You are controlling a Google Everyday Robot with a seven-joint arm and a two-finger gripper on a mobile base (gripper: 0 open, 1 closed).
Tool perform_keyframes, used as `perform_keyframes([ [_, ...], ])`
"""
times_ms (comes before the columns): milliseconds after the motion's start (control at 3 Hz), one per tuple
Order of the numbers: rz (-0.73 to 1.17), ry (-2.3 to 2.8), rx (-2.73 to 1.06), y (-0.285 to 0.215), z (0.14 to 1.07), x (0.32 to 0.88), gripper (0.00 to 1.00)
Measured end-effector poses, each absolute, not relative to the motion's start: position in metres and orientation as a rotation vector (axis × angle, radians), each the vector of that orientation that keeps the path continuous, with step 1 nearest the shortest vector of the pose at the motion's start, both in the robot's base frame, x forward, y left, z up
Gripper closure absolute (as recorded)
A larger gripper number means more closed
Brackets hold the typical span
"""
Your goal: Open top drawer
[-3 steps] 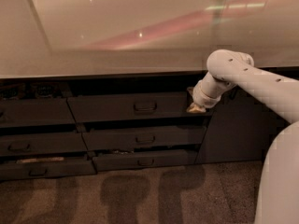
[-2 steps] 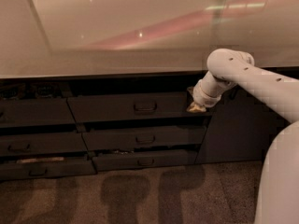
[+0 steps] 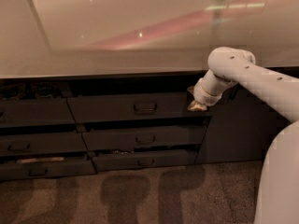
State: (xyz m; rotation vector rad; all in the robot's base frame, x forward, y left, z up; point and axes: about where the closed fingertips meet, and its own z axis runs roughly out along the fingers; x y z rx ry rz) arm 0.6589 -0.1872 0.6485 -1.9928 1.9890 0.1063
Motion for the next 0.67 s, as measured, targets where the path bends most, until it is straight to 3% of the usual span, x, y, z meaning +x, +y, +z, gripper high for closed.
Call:
perform_keyframes([
  [667, 0.106, 1.989, -1.993, -0.1875, 0.6591, 0.66, 1.0],
])
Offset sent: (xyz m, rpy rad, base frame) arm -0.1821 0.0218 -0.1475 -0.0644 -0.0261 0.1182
